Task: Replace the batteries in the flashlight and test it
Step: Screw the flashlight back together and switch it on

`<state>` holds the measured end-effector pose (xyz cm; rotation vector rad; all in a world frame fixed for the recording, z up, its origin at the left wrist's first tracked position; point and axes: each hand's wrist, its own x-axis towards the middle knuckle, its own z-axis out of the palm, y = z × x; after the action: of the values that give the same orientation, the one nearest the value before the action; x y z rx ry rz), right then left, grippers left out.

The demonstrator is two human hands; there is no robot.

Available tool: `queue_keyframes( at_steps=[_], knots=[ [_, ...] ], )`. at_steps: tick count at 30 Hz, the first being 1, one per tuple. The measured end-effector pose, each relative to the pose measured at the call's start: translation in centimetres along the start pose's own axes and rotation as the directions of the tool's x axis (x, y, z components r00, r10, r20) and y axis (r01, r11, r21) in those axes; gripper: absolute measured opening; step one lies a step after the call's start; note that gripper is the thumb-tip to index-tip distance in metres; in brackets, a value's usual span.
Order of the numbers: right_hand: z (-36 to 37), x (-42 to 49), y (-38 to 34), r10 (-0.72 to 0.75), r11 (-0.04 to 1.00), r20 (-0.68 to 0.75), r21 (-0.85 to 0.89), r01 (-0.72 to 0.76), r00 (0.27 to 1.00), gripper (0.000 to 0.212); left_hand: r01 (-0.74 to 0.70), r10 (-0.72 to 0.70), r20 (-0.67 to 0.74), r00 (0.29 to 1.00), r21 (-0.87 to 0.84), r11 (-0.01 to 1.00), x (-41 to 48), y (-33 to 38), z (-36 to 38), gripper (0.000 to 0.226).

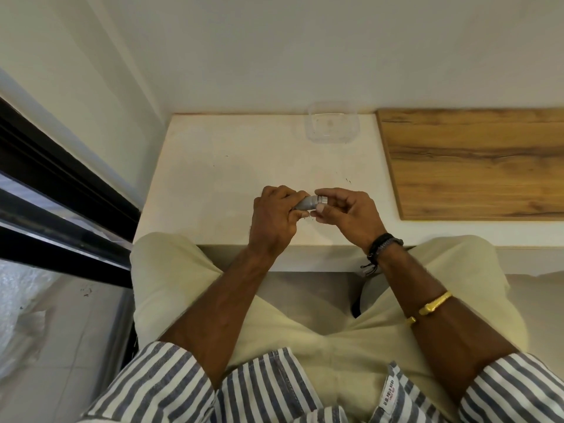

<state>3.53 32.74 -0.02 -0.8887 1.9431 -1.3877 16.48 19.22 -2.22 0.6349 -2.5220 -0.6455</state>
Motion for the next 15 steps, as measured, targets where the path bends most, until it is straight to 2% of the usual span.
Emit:
queue_keyframes(
  at_steps=[3,8,12,15],
  knots=[
    [0.2,-0.08,-0.18,-0.015,0.999,-0.015,-0.037,0.015,1.0,0.037,-0.002,0.002,0.003,1.0,0.004,1.0,-0.1,-0.12,0.01,0.029],
    [0.18,-0.06,-0.38,-0.137,0.956,-0.089,-0.273,0.108,0.987,0.034,0.0,0.0,0.019,1.0,0.016,1.0,-0.05,-0.06,-0.15,0.028],
    [-0.01,0.07,-0.29,-0.191,0.937,-0.1,-0.314,0.151,0.977,0.028,0.004,-0.005,0.031,1.0,0.017,1.0,-0.11,-0.01,-0.25,0.029],
    [-0.01,0.07,-0.11,-0.16,0.949,-0.107,-0.289,0.123,0.981,0.026,0.005,-0.006,0.032,0.999,0.026,1.0,-0.06,0.07,-0.34,0.028]
  ],
)
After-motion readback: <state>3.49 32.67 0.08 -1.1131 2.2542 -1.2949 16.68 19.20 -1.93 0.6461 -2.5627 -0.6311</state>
